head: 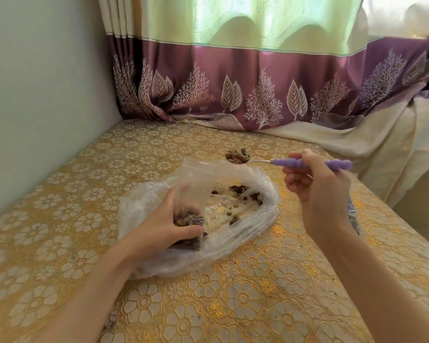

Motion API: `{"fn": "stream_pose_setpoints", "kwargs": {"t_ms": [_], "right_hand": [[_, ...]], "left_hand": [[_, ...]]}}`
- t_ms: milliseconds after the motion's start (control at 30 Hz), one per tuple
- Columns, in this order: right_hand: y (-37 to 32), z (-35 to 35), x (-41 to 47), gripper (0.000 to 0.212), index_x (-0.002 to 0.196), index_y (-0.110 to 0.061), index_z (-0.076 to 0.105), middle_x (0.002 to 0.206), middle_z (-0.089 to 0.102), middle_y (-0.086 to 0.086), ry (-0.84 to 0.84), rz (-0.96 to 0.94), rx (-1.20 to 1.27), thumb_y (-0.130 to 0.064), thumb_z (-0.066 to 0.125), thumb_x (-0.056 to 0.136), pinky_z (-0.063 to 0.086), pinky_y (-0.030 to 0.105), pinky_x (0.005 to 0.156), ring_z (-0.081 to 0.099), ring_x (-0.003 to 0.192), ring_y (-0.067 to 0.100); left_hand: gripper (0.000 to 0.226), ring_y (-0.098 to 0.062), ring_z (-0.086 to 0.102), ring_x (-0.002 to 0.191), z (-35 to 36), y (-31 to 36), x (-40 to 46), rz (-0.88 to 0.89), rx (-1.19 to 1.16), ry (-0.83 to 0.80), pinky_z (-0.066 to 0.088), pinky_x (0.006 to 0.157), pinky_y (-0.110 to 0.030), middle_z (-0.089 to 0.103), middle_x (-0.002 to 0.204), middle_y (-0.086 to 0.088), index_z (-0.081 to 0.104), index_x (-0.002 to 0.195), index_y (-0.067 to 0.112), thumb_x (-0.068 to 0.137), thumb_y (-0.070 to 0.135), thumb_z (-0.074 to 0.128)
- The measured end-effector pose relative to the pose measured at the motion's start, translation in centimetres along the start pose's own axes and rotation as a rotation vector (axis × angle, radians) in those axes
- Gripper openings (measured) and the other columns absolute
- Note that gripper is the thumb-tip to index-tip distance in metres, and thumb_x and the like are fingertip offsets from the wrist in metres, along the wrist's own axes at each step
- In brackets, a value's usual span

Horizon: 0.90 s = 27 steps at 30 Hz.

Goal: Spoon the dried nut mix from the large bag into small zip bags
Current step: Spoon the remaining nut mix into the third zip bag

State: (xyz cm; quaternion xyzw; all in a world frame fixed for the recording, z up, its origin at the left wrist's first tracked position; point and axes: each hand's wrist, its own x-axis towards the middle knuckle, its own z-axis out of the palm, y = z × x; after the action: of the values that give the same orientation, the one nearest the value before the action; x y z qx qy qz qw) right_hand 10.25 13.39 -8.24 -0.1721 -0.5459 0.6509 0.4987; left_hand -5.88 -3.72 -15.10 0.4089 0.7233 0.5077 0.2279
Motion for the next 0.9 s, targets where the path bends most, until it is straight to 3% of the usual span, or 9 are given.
{"fn": "stream_pose_setpoints", "kwargs": {"t_ms": [167, 267, 400, 500, 600, 733, 900], "right_hand": [[-1.6, 2.2, 0.6, 0.025, 0.077, -0.005, 0.063, 0.075, 0.072, 0.013, -0.135, -0.016, -0.005, -0.011, 0.048, 0.095, 0.042, 0.019, 0.048, 0.052, 0.052, 0.012], [-1.4, 2.9, 0.1, 0.024, 0.078, -0.006, 0.065, 0.076, 0.073, 0.013, -0.249, -0.045, -0.111, -0.01, 0.049, 0.095, 0.043, 0.02, 0.049, 0.053, 0.053, 0.013], [-1.0, 2.9, -0.6, 0.019, 0.08, -0.01, 0.066, 0.078, 0.074, 0.008, -0.403, -0.151, -0.27, -0.006, 0.053, 0.093, 0.046, 0.024, 0.051, 0.057, 0.057, 0.016], [-1.0, 2.7, -0.9, 0.013, 0.088, -0.01, 0.065, 0.082, 0.075, 0.005, -0.508, -0.175, -0.349, -0.005, 0.053, 0.092, 0.049, 0.028, 0.055, 0.059, 0.062, 0.015], [-1.0, 2.4, -0.9, 0.017, 0.088, -0.011, 0.067, 0.087, 0.074, 0.009, -0.549, -0.169, -0.335, -0.002, 0.053, 0.092, 0.051, 0.03, 0.059, 0.059, 0.065, 0.016], [-1.0, 1.9, -0.5, 0.013, 0.091, -0.008, 0.067, 0.088, 0.074, 0.013, -0.506, -0.126, -0.226, -0.007, 0.054, 0.092, 0.051, 0.025, 0.057, 0.058, 0.064, 0.017], [0.3, 0.1, -0.1, 0.022, 0.076, -0.009, 0.071, 0.081, 0.073, 0.015, -0.162, 0.007, -0.044, -0.023, 0.06, 0.088, 0.052, 0.02, 0.051, 0.063, 0.057, 0.017]], "left_hand": [[0.088, -0.002, 0.062, 0.092, 0.1, -0.2, 0.1, 0.019, -0.014, -0.005, 0.048, 0.08, -0.016, 0.064, 0.108, 0.004, 0.02, 0.136, 0.036, 0.073, 0.012, 0.078], [0.086, -0.001, 0.062, 0.093, -0.1, -0.3, 0.2, 0.006, -0.032, -0.013, 0.046, 0.082, -0.02, 0.064, 0.109, 0.004, 0.022, 0.129, 0.042, 0.071, 0.014, 0.079], [0.079, -0.007, 0.065, 0.096, -0.3, -0.2, 0.2, -0.02, -0.088, -0.013, 0.049, 0.084, -0.024, 0.066, 0.107, 0.006, 0.038, 0.12, 0.035, 0.055, 0.027, 0.082], [0.08, 0.0, 0.062, 0.099, -0.2, 0.0, 0.2, -0.027, -0.062, 0.002, 0.047, 0.086, -0.019, 0.063, 0.11, 0.011, 0.037, 0.12, 0.037, 0.053, 0.031, 0.081], [0.075, 0.01, 0.059, 0.09, -0.2, 0.0, 0.1, -0.023, -0.023, 0.022, 0.043, 0.075, -0.009, 0.058, 0.109, 0.018, 0.035, 0.117, 0.045, 0.064, 0.024, 0.083], [0.076, 0.018, 0.056, 0.083, -0.1, 0.0, 0.1, 0.002, 0.015, 0.037, 0.039, 0.064, 0.001, 0.056, 0.106, 0.019, 0.032, 0.124, 0.039, 0.069, 0.019, 0.081], [0.079, 0.021, 0.054, 0.081, -0.1, 0.0, 0.2, 0.009, 0.034, 0.042, 0.038, 0.063, 0.003, 0.054, 0.105, 0.022, 0.028, 0.124, 0.039, 0.07, 0.017, 0.08]]}}
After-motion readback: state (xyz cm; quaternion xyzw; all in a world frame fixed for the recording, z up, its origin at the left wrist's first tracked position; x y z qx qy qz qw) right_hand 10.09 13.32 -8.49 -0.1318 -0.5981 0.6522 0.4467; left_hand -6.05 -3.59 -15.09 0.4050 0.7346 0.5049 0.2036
